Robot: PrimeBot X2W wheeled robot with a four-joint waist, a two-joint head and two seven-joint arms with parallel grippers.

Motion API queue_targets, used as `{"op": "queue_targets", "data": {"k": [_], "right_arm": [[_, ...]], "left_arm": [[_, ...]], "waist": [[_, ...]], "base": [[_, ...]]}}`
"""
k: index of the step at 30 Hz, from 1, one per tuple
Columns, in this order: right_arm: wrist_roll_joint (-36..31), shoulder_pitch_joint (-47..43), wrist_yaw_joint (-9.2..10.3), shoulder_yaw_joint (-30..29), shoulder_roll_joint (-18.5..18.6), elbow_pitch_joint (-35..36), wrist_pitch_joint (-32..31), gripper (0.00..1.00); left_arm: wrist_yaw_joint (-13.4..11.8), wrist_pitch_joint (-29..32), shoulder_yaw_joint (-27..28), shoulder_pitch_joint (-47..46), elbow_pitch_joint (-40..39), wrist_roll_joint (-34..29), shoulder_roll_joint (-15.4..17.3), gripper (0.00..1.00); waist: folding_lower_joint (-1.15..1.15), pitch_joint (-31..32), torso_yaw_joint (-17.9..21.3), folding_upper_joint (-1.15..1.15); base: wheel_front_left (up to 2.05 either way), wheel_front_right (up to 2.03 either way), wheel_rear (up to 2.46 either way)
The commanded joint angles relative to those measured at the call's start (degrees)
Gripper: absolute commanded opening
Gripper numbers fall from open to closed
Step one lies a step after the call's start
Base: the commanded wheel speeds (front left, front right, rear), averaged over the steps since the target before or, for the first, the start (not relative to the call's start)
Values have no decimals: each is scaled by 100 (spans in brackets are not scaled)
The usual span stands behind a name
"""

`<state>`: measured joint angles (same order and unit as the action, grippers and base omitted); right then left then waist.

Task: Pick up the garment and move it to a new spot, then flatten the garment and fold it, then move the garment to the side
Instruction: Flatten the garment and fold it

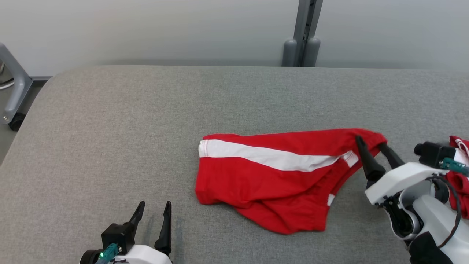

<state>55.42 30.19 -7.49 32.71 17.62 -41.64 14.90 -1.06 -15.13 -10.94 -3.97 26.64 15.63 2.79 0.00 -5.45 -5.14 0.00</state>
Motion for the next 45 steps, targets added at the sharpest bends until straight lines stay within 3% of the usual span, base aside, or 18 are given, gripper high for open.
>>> {"op": "queue_targets", "data": {"k": [1,6,14,20,25,32,38,45], "right_arm": [[-106,52,0,-96,-27,59,38,100],[-963,90,0,-526,-178,147,36,100],[-855,226,-1,-30,-365,-808,-15,100],[-804,-215,0,-25,-399,-987,41,100],[-1612,-787,0,-900,-368,-357,34,100],[-3343,-1850,-1,-2290,-912,983,32,100],[-4116,-2381,0,-2537,-1206,1621,32,100],[-4317,-2819,0,-2646,-1412,1753,33,100]], "left_arm": [[-10,2,32,-46,-9,-44,25,100],[18,2,47,15,8,-67,23,100],[24,2,-38,-17,19,-6,25,100],[-10,2,44,113,-16,-2,24,100],[-55,2,162,213,-86,-43,25,100],[-101,2,265,250,-153,-75,24,100],[-100,2,295,277,-171,-94,24,100],[-123,2,282,392,-230,-113,24,100]], "waist": [[0,30,24,0],[0,102,93,0],[0,164,74,0],[0,343,112,0],[0,457,266,0],[0,553,435,0],[0,590,498,0],[0,624,487,0]], "base": [[0,0,0],[0,0,0],[0,0,0],[0,0,0],[0,0,0],[0,0,0],[0,0,0],[0,0,0]]}}
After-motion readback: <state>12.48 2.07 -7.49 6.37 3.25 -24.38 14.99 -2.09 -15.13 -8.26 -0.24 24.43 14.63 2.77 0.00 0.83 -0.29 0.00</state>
